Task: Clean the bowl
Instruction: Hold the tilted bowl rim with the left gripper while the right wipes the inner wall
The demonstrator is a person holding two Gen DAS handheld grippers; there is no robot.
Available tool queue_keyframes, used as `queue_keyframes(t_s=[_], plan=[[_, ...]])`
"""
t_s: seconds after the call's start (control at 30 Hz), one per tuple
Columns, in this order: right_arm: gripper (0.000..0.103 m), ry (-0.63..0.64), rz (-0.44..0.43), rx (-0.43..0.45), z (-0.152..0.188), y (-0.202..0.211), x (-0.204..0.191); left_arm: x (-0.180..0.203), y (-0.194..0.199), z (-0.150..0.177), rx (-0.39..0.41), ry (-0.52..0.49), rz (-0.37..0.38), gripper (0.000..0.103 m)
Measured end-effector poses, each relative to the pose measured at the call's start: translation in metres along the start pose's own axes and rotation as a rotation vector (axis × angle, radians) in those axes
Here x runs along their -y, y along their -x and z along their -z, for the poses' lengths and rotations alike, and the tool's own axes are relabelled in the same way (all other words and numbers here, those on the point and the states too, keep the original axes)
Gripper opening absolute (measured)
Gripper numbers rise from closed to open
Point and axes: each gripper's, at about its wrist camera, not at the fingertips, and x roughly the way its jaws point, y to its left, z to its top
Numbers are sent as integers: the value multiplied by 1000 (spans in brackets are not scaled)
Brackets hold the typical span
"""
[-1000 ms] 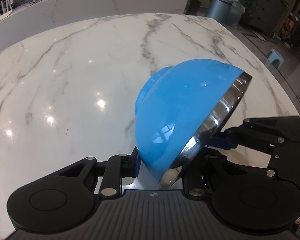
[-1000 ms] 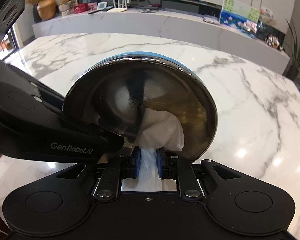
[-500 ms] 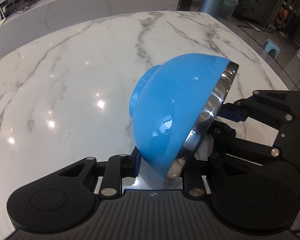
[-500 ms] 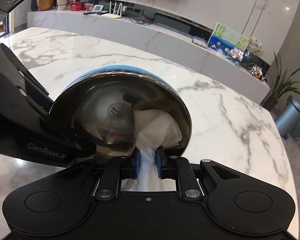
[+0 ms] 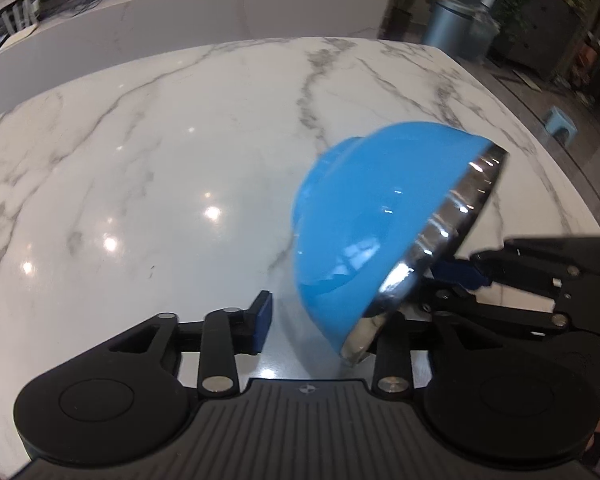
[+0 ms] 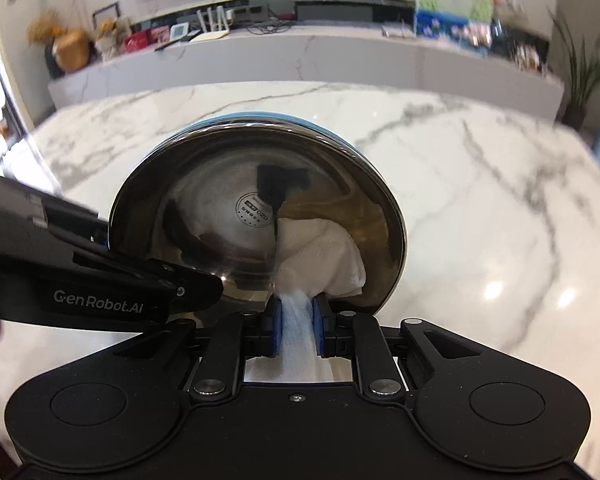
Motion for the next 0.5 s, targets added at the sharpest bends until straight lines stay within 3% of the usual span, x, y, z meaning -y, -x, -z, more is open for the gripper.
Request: queue_keyframes(t_s=[0.2,0.37,0.5], plan=[[14,-170,-113,-39,-1,-1,19,-1,1,-1,25,33,-8,36],[14,-137,-102,-35,-3,0,15,3,-1,-2,8,0,11,18],[14,-104,-87,-29,-7,0,13,8,-2,-1,-1,-36,3,17]])
